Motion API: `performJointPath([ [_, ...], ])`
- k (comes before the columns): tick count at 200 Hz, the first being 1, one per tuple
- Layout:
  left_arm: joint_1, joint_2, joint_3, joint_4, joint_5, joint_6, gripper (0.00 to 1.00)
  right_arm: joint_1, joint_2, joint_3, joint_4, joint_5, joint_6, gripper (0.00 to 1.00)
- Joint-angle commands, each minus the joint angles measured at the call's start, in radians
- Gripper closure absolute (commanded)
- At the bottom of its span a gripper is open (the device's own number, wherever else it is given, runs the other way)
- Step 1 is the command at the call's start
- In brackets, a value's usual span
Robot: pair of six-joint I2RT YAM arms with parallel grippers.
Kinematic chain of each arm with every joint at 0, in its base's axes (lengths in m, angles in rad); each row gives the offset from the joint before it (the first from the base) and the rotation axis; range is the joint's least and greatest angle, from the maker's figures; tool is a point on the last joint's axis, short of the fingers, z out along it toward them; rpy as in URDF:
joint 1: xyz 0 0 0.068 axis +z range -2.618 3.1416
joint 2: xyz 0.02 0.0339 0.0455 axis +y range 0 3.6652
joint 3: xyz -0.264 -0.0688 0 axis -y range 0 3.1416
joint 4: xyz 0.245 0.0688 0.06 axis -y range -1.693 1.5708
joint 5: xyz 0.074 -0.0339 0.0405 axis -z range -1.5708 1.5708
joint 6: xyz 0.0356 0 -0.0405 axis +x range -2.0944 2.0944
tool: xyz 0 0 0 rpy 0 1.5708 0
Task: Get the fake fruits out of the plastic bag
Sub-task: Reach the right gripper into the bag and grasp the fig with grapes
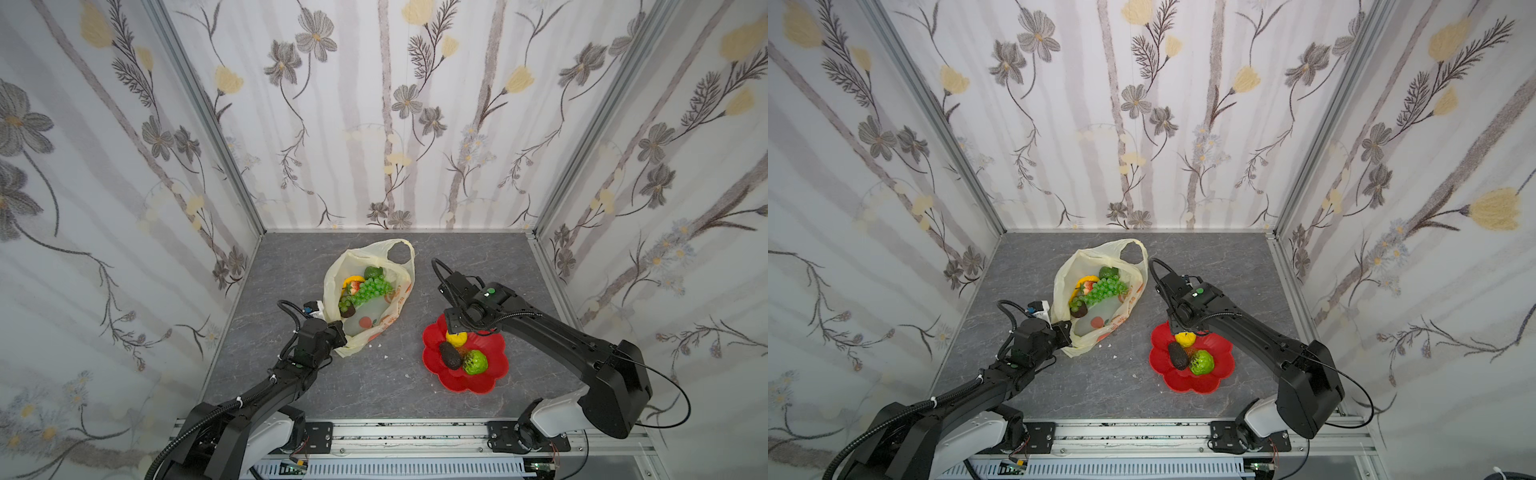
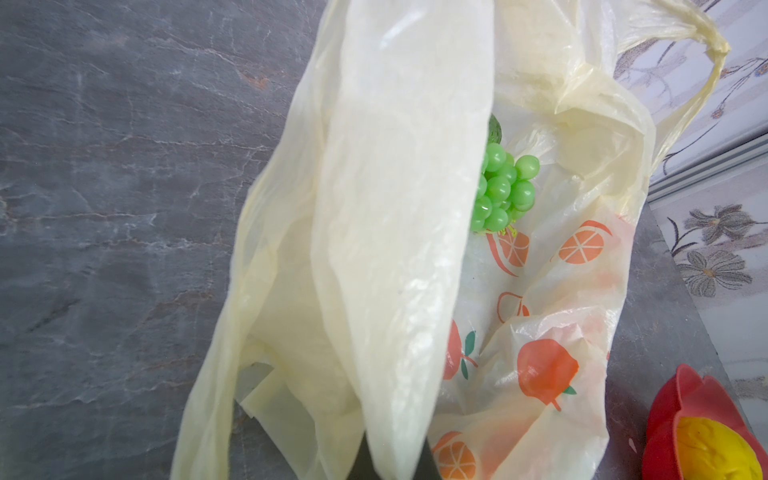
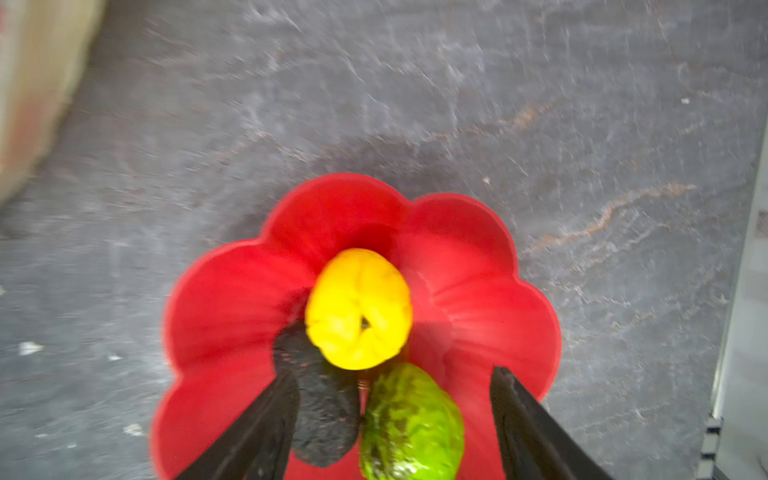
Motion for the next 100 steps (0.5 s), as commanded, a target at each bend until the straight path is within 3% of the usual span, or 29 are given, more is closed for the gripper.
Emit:
performJointPath([
  [1,0.000,-0.004,0.001,0.013,-0.002,-0.006,1.00,0.056,0.060,0.083,0.142,-0.074,0.030,0.28],
  [40,-0.001,-0.027,-0.015,0.007,-0.035,-0.035,1.00,0.144,0.242,0.247,0.351,-0.201,0.069,0.28],
  [100,0.004,-0.090,-0.042,-0.016,-0.113,-0.076,1.00,0.190,0.534,0.512,0.495,-0.339,0.097,0.33],
])
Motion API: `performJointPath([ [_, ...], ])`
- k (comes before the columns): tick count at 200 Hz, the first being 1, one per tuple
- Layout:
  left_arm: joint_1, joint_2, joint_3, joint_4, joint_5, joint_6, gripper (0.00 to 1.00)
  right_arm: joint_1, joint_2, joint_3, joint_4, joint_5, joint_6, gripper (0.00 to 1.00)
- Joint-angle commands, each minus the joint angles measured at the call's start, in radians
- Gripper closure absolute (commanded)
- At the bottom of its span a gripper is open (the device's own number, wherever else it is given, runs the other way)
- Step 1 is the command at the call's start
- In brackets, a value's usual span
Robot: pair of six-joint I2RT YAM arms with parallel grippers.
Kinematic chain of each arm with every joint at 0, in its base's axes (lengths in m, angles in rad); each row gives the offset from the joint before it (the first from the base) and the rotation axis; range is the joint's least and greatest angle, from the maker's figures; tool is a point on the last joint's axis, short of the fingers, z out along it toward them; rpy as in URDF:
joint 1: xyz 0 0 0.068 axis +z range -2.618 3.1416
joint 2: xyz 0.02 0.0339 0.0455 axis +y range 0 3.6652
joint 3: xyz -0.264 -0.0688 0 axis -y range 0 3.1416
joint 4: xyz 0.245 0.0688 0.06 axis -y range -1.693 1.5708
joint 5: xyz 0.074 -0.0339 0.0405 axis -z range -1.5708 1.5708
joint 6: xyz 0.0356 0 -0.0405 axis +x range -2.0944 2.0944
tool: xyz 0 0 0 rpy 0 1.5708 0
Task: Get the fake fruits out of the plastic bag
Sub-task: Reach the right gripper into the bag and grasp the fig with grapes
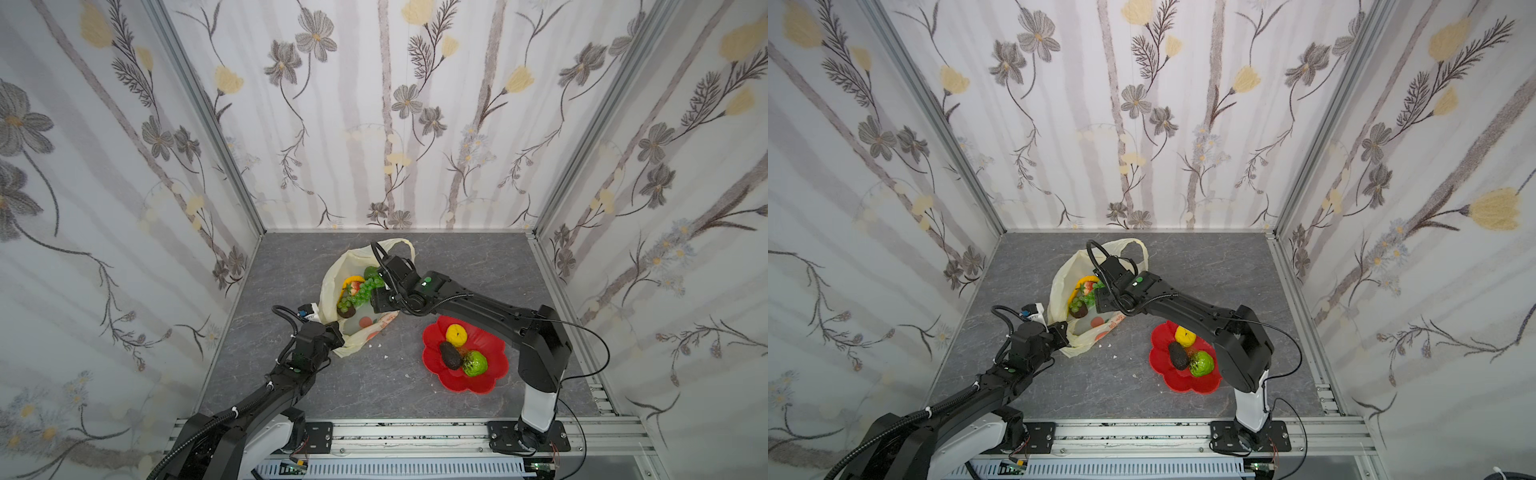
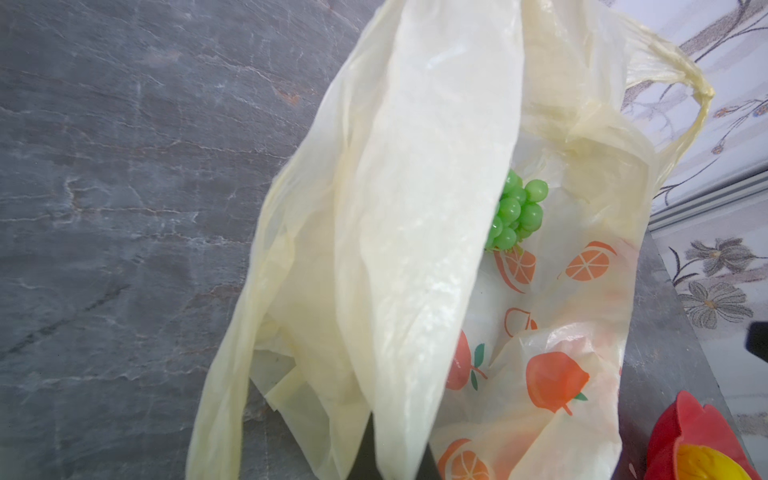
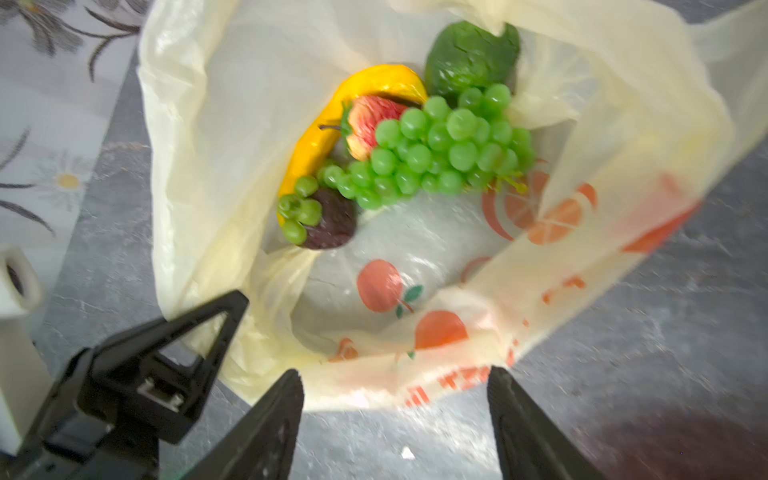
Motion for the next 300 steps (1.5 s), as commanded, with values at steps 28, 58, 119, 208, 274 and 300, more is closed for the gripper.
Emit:
performJointPath([
  [28,0.005,-0.037,-0.013,-0.019,-0.067,-0.031,1.00,0.027,0.203,0.206,0.096,-0.073,-0.004,0.40],
  [58,0.007,-0.035,-0.013,-0.020,-0.068,-0.031,1.00,0.029,0.292,0.303,0.104,-0.083,-0.018,0.50],
  [119,0.007,-0.031,-0.012,-0.019,-0.065,-0.028,1.00,0.033,0.405,0.433,0.089,-0.083,-0.052,0.66],
  [208,0.009,0.001,-0.002,-0.013,-0.055,-0.022,1.00,0.043,0.495,0.513,0.071,-0.064,-0.102,0.71],
  [274,0.009,0.004,-0.002,-0.008,-0.053,-0.020,1.00,0.045,0.512,0.514,0.054,-0.041,-0.106,0.75],
  [300,0.009,0.004,-0.002,-0.008,-0.054,-0.020,1.00,0.045,0.518,0.515,0.048,-0.019,-0.101,0.76],
])
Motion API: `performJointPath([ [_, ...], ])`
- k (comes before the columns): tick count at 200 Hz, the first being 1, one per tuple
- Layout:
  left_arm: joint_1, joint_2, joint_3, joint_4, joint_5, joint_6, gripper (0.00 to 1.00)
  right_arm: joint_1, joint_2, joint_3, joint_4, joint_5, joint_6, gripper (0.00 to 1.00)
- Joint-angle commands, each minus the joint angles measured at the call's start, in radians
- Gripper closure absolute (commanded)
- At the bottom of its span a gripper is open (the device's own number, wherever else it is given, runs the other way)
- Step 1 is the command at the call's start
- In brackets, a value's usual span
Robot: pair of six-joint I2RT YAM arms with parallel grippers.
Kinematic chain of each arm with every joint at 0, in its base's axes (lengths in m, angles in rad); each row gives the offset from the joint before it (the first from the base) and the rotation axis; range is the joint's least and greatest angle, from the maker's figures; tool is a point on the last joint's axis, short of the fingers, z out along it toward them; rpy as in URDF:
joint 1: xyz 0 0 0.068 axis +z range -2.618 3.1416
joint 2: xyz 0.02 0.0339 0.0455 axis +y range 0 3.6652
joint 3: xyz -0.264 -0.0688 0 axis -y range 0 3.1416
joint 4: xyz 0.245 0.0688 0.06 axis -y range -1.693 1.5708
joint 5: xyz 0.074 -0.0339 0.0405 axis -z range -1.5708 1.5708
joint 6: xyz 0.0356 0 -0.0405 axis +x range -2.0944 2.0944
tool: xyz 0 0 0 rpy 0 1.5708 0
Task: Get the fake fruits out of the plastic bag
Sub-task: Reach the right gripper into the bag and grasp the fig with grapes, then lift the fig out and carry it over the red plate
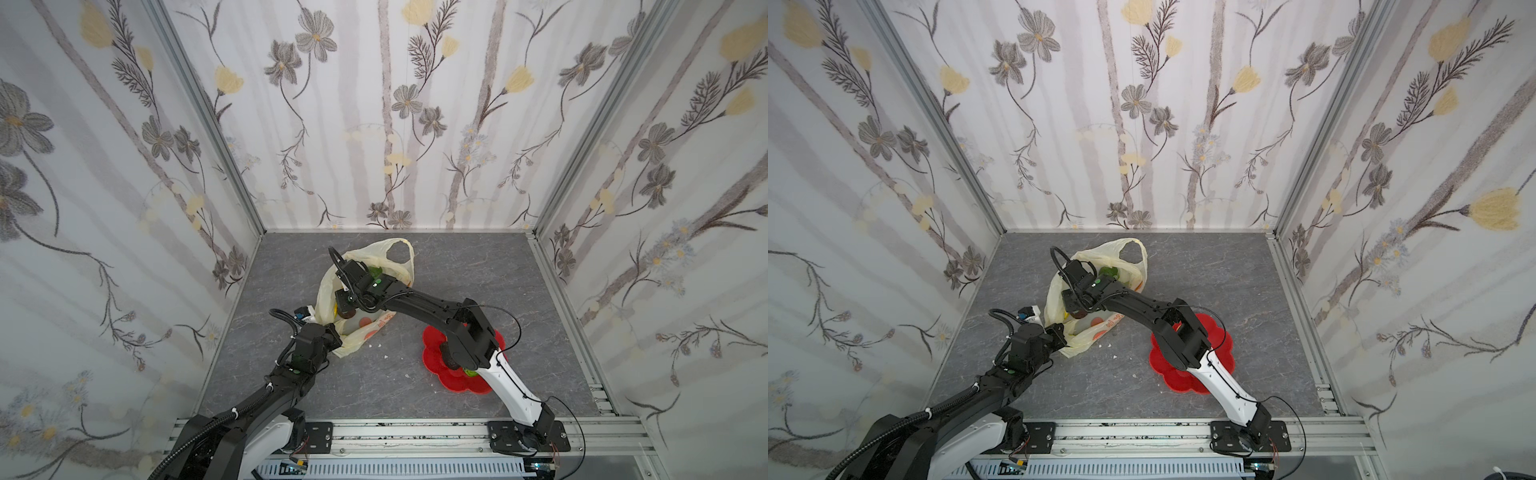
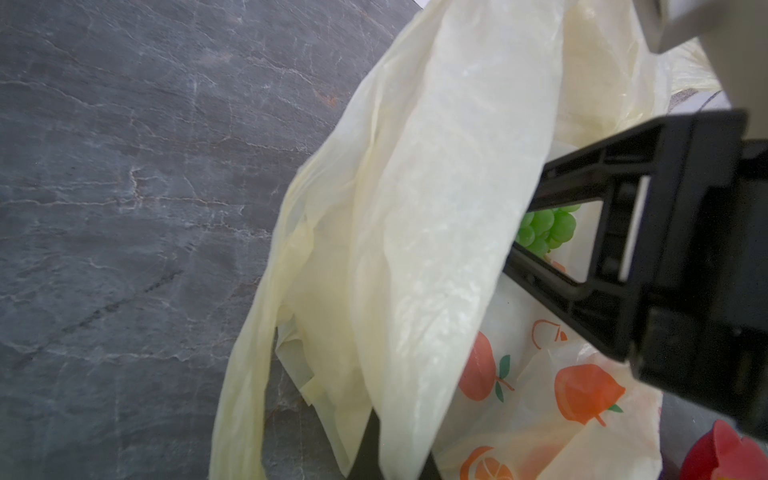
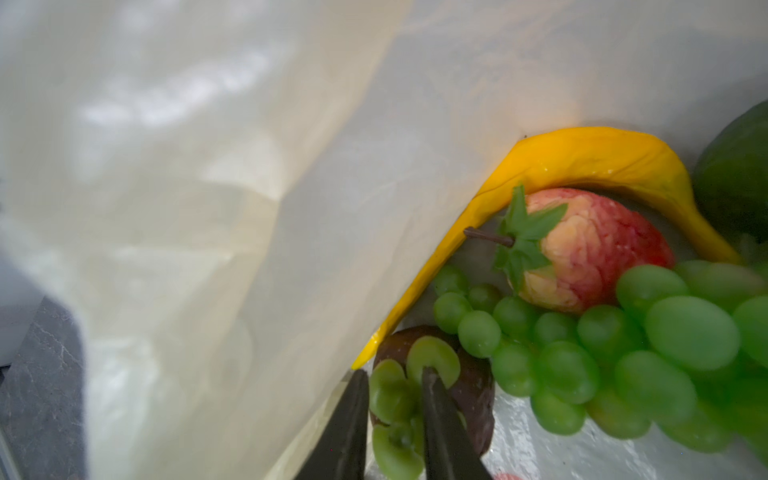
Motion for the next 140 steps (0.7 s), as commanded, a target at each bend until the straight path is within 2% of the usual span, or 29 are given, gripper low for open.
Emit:
performJointPath([
  [1,0.001,0.001,0.008,0.013,-0.008,-0.001,1.00,0.001,0.009,0.009,0.009,0.039,-0.002,0.76],
  [70,0.001,-0.001,0.008,0.014,-0.006,0.002,1.00,0.004,0.000,0.009,-0.005,0.047,-0.005,0.88],
  [140,0.002,-0.004,0.008,0.013,0.000,0.004,1.00,0.007,-0.070,0.008,-0.050,0.073,0.006,0.95],
])
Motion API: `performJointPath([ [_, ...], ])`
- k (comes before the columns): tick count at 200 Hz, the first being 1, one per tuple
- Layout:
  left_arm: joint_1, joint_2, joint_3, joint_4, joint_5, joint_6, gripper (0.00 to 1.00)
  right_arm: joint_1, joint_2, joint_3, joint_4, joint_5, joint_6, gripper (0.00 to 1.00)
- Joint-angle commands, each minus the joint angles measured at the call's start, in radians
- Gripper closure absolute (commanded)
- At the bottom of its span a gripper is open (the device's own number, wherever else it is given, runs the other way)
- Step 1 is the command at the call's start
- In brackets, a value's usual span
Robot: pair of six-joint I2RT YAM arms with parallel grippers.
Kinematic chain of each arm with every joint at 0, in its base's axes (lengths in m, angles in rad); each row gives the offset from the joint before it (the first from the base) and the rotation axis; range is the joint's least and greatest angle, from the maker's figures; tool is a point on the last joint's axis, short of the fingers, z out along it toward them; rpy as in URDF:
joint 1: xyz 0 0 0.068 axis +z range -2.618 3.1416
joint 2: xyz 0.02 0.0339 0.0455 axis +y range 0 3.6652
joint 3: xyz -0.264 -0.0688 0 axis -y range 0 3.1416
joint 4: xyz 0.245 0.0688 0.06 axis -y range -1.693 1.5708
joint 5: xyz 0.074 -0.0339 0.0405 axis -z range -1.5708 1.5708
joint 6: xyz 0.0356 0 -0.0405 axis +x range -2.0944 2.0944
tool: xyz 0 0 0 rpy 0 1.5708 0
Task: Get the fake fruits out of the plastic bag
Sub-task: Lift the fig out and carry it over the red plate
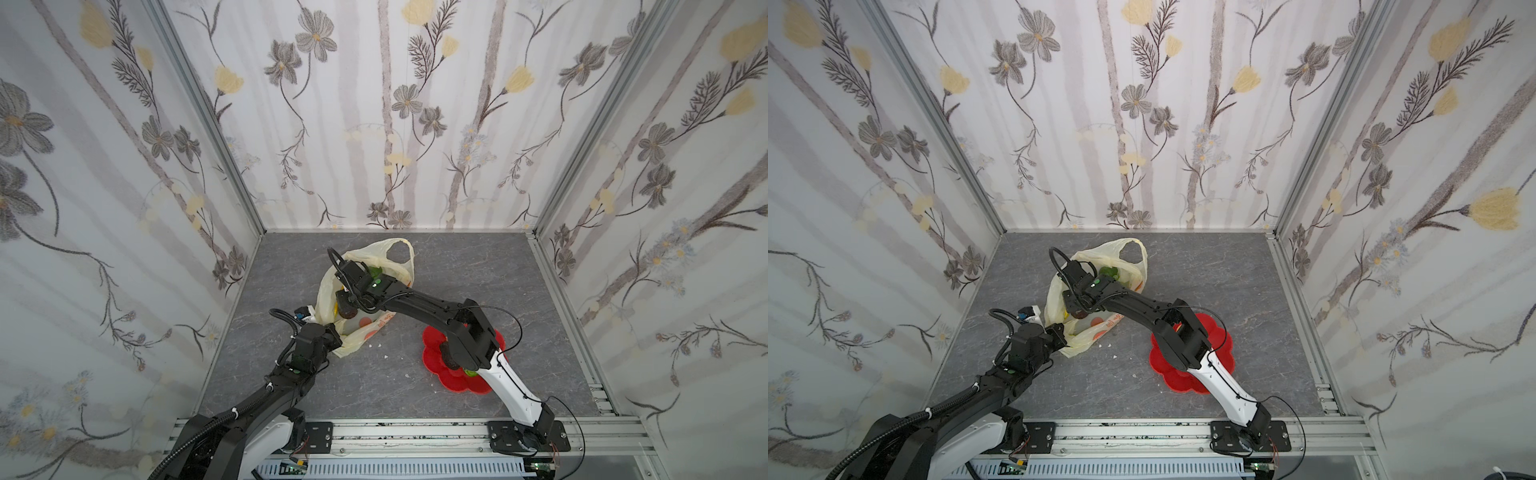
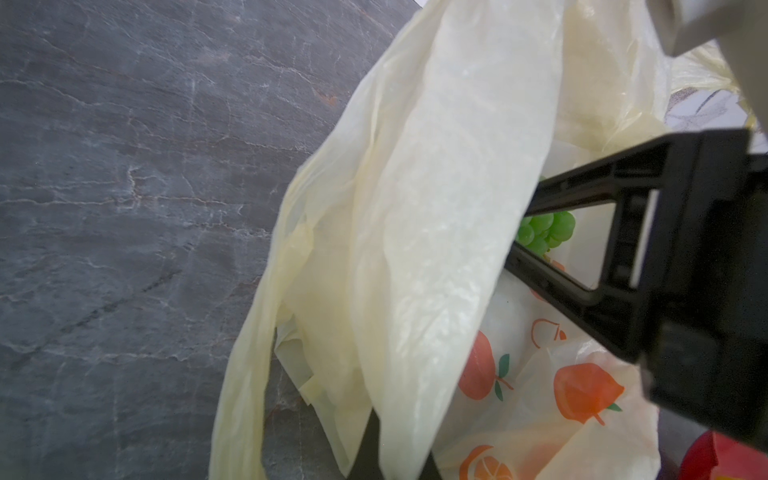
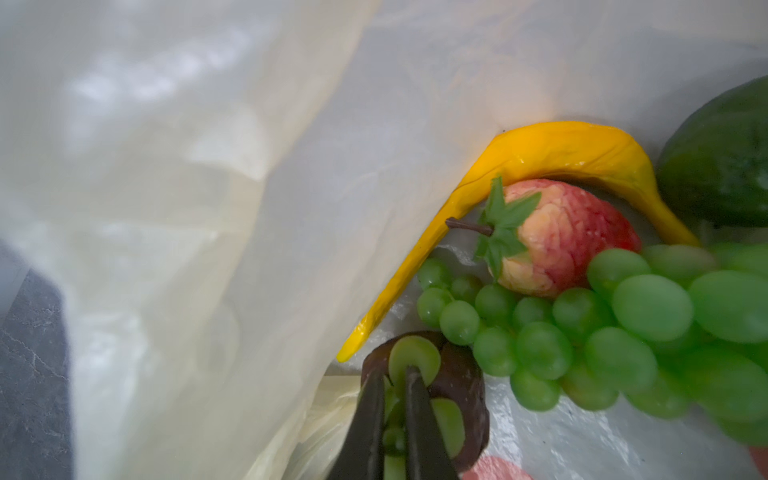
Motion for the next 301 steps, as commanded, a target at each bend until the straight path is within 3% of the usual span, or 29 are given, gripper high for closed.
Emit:
performJointPath([
  [1,0.002,-0.004,0.008,0.014,-0.003,0.003,1.00,0.002,-0.048,0.007,-0.008,0.030,0.005,0.95],
  [48,0.001,-0.006,0.008,0.014,-0.001,0.005,1.00,0.001,-0.170,-0.068,-0.029,0.010,0.002,0.97],
  [132,0.003,-0.009,0.008,0.014,0.002,0.007,1.00,-0.073,-0.673,-0.609,0.070,0.036,0.017,0.98],
  [216,0.005,-0.003,0.008,0.016,0.003,0.004,1.00,-0.329,-1.129,-1.089,0.068,0.020,0.057,0.98],
  [301,0.005,0.013,0.009,0.025,0.007,0.007,1.00,-0.569,-1.416,-1.378,-0.009,0.028,0.121,0.98],
])
